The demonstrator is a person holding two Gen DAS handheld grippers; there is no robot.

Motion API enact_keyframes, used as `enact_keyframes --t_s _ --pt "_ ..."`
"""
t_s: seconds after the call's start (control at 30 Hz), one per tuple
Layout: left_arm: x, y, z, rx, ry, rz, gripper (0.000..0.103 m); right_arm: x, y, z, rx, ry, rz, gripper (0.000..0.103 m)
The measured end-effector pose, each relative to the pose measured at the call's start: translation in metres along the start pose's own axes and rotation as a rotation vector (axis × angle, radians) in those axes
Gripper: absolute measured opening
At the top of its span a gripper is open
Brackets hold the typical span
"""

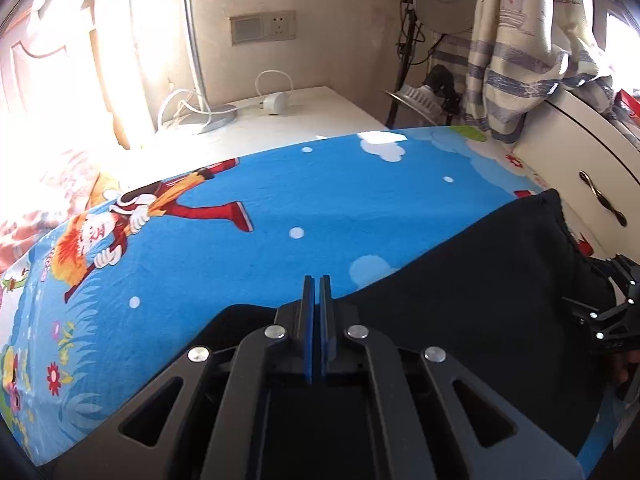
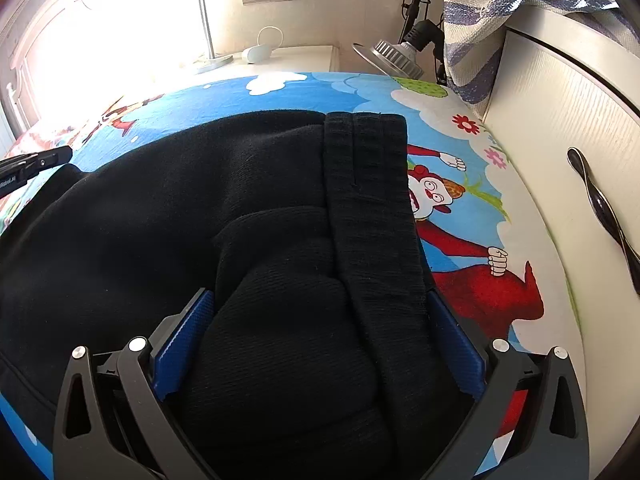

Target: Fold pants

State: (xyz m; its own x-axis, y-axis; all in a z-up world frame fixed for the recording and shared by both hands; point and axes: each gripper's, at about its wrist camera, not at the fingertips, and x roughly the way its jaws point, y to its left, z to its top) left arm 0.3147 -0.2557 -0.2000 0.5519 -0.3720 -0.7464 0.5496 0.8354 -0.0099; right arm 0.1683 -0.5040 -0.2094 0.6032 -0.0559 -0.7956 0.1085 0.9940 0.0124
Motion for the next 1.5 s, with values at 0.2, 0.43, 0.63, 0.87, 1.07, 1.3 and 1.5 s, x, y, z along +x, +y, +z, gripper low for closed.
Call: enact_keyframes --t_s 0.2,0.43,0.63,0.87,1.07,1.3,1.5 --pt "0.034 -0.001 0.006 -0.058 0.042 0.211 0.021 0.000 0.000 0.000 0.004 -0.003 0.002 0.098" --pt "0.030 -0.069 0.011 0.028 0.029 -0.023 0.064 0.000 0.000 0.000 0.005 -0.005 0.000 0.098" --pt "0.004 -0.089 -0.010 -0.050 0.025 0.064 0.061 -0.001 0.001 0.000 0.013 -0.012 -0.001 0.098" --pt "-0.067 -0.101 -0.091 -0.170 0.022 -0.015 0.062 -0.003 -0.001 -0.002 0.045 -0.028 0.030 0.098" --pt "-0.075 -0.095 -0.135 -0.199 0.035 0.016 0.066 -0.012 0.002 0.005 0.058 -0.019 0.005 0.098" --pt "-0.135 -0.009 -0.169 -0.411 -0.117 0.241 0.065 -0.061 0.123 0.047 -0.167 -0.170 0.183 0.098" --pt "-0.182 0.112 -0.252 -0.660 -0.072 0.452 0.066 -0.040 0.299 0.053 -0.349 -0.049 0.457 0.098"
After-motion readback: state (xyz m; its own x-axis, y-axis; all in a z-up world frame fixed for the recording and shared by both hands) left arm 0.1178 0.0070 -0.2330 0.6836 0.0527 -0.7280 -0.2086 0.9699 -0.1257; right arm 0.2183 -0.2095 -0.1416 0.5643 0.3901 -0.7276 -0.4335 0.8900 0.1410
